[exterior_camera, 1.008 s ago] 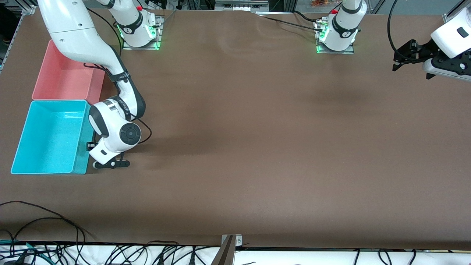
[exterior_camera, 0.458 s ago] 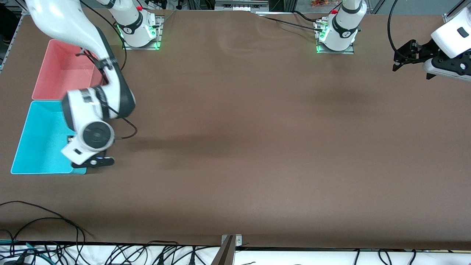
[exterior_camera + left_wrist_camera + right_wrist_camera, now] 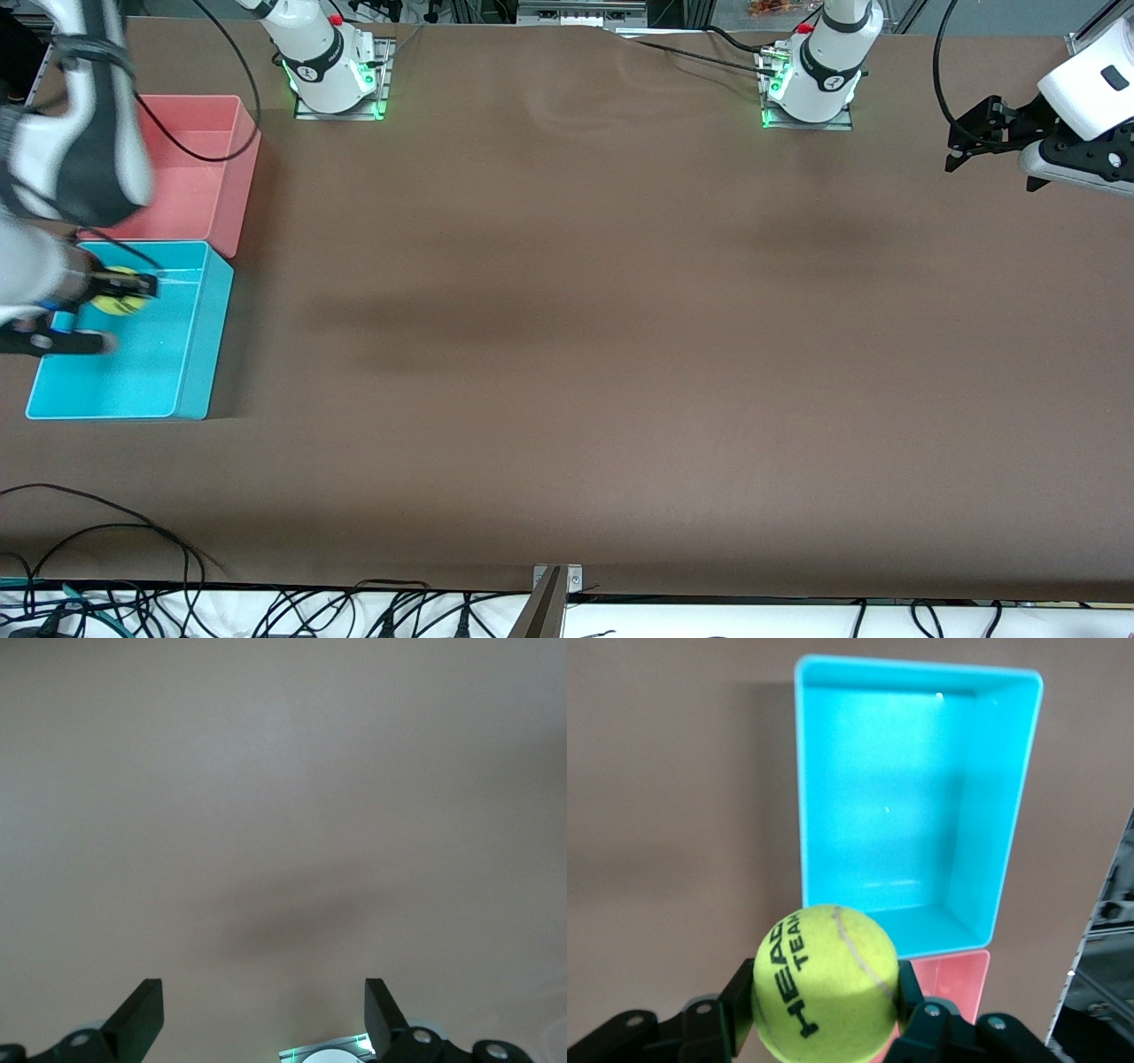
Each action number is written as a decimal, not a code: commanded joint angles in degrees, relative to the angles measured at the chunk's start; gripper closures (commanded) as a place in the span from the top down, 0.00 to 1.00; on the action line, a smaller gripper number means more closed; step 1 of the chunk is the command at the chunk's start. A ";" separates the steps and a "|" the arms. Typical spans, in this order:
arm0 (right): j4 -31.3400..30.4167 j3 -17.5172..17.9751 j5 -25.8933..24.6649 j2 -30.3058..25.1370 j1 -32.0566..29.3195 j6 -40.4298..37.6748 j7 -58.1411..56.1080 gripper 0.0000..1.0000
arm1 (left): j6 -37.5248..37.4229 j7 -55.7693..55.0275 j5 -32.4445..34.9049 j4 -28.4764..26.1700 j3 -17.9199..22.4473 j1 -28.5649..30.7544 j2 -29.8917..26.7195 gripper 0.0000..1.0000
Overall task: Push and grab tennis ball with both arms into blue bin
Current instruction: 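Carry the ball with the right gripper over the cyan bin, then open the right gripper to drop the ball into the cyan bin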
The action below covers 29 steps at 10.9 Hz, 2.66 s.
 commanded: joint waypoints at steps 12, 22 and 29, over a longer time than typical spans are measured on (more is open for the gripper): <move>-30.26 -15.99 25.00 -0.95 -4.57 30.87 -29.00 0.17 | -0.80 -0.11 0.97 1.78 -0.23 -0.29 0.79 1.00; -29.82 -15.55 30.02 4.96 -4.13 34.92 -34.97 1.00 | -0.80 -0.19 0.97 1.78 -0.14 -0.55 0.79 1.00; -22.82 -15.89 29.23 0.13 -3.86 21.61 -34.36 1.00 | -0.98 -0.02 1.75 1.69 -0.05 -0.38 1.15 1.00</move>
